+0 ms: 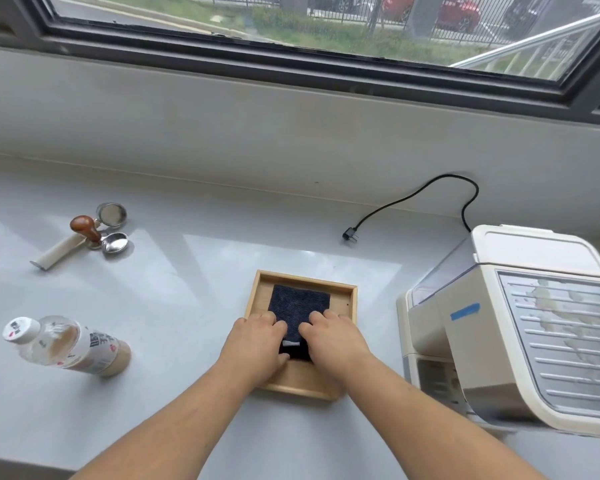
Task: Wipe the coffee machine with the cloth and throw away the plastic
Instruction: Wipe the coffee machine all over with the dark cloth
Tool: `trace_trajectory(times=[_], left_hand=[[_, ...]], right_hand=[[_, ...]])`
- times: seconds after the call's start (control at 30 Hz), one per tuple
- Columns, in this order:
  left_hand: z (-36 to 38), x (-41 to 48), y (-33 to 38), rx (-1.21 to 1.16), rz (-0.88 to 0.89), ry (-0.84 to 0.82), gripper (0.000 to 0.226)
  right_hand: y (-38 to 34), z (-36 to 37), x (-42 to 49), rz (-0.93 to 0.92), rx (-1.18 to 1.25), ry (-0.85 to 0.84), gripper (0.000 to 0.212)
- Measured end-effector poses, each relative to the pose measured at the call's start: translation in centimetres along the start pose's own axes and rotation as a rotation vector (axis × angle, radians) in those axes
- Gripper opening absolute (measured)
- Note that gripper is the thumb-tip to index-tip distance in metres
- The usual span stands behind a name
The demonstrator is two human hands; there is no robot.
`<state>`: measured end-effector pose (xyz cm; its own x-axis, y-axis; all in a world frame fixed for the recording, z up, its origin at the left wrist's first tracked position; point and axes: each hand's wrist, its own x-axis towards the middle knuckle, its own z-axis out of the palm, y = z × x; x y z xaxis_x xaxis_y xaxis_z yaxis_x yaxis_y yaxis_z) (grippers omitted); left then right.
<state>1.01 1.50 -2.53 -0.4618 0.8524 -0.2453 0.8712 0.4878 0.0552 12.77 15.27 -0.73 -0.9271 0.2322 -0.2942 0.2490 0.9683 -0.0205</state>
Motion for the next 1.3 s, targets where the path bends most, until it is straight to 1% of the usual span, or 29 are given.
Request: trace_trajectory(times=[0.07,0.13,0.2,0.3,0.43,0.57,0.67,0.77,0.87,1.0,1.07,1.17,1.23,1.3], left_hand=[[-0.4,-0.1,0.2,-0.013,-0.013,0.0,0.045],[-1.0,-0.3,0.4,-0.051,-0.029,0.006,0.042],[-1.7,-0.4,0.6,-0.114,-0.064,0.023,0.036],[-3.2,-0.3,0.5,-0.194,-0.136,0.049,0.024],[-5.0,0.0,0.3,-0.259,-0.182,0.049,0.02],[-6.8,0.0,0.4,-0.355,-0.21,0.098,0.008],[-8.9,0.2,0.7,-0.395,-0.193,0.181,0.013],[-11.5,0.4,1.3,-0.438,-0.165,0.245,0.017],[-14.2,0.5,2.0,-0.451,-0.135,0.32,0.02],[-17.6,0.7,2.5,-0.442,-0.107,0.34,0.018],[-19.3,0.7,2.7,-0.453,-0.098,0.356,0.016],[-21.6,0.6,2.9,-0.476,-0.069,0.38,0.013],[-22.8,0.4,3.0,-0.49,-0.05,0.379,0.016],[-23.7,0.3,2.9,-0.506,-0.025,0.37,0.016]], right_hand=[[-0.2,-0.6,0.2,0.005,0.038,0.01,0.023],[-0.4,-1.3,0.2,0.03,0.135,0.044,0.017],[-0.4,-2.2,-0.1,0.061,0.257,0.076,0.012],[0.0,-4.0,-0.8,0.094,0.385,0.09,0.012],[0.8,-6.5,-1.4,0.084,0.451,0.115,0.004],[1.8,-8.6,-2.0,0.079,0.403,0.155,0.0],[3.0,-9.8,-2.5,0.111,0.359,0.192,0.011],[3.9,-11.1,-3.0,0.148,0.346,0.213,0.027],[4.5,-12.5,-3.6,0.164,0.362,0.19,0.037],[4.5,-14.9,-4.1,0.175,0.392,0.122,0.053],[4.0,-16.1,-4.2,0.175,0.406,0.1,0.045],[3.5,-18.0,-4.5,0.188,0.447,0.139,0.02],[3.5,-19.5,-4.9,0.211,0.466,0.194,0.005],[3.8,-21.1,-5.4,0.236,0.471,0.249,0.007]])
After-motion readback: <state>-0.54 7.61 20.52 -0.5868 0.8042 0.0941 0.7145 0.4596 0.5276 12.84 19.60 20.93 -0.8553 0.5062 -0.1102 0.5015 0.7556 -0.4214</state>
